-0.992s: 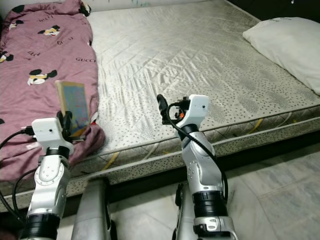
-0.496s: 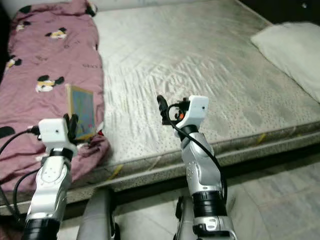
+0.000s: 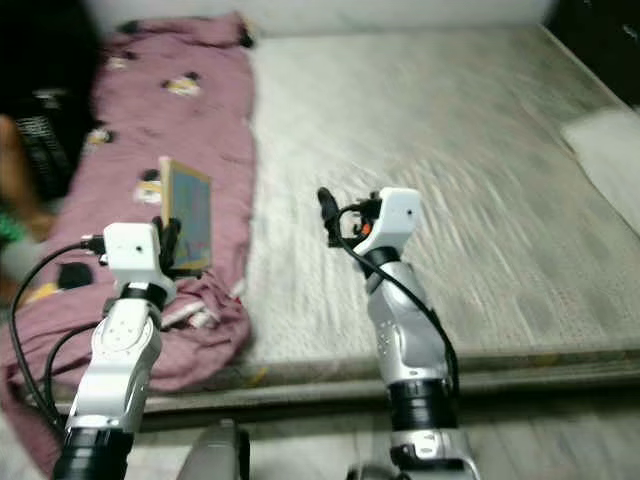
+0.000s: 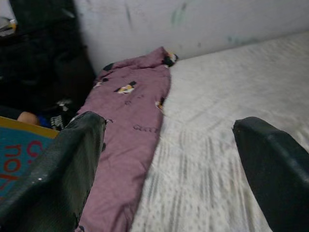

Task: Clean up the room

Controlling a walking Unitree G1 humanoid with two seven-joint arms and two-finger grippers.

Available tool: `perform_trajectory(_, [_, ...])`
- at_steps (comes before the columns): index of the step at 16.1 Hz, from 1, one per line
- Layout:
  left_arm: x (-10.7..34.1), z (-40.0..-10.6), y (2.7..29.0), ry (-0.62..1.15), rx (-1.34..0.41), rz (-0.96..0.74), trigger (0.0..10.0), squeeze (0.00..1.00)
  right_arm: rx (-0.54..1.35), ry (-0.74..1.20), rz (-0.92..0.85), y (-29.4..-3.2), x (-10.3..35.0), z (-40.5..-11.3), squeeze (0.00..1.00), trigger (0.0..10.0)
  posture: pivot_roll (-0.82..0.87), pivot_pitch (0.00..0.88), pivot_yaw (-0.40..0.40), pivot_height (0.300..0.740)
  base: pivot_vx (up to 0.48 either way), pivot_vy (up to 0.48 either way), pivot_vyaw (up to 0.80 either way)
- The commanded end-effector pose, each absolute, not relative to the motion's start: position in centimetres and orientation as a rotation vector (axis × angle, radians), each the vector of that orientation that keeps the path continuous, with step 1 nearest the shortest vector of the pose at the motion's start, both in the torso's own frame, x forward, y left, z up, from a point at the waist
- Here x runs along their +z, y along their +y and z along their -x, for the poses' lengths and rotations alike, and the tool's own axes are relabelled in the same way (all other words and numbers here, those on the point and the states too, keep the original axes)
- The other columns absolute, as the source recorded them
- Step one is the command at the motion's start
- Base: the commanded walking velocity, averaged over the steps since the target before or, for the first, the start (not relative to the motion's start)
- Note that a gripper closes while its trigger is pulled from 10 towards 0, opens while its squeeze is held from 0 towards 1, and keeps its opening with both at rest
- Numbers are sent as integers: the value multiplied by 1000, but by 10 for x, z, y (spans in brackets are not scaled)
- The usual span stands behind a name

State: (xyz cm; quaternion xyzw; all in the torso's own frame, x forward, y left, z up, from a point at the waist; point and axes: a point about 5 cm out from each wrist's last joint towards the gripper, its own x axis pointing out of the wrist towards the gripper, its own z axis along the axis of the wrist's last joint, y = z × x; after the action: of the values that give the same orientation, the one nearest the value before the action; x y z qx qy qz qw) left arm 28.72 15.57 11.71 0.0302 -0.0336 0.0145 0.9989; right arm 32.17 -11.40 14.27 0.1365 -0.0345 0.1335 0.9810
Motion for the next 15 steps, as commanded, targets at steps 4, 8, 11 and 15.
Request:
perform_trajectory(4, [123,-282,159,-101,20,-85,10000,0,223,-60,-256,-119,138,-320,0,10000,-34,0,35,740,0,0,0])
perform_trajectory(8, [112,-275,151,-63,-1,-96,10000,0,180,-39,-228,-130,128,-313,0,10000,-32,0,38,740,0,0,0])
perform_trajectory(11, [112,-273,151,-60,-9,-132,10000,0,179,-38,-203,-133,127,-312,0,10000,-29,0,34,740,0,0,0])
perform_trajectory(15, [101,-265,154,-21,-63,-177,10000,0,165,-33,-166,-135,120,-307,0,10000,-27,0,50,740,0,0,0])
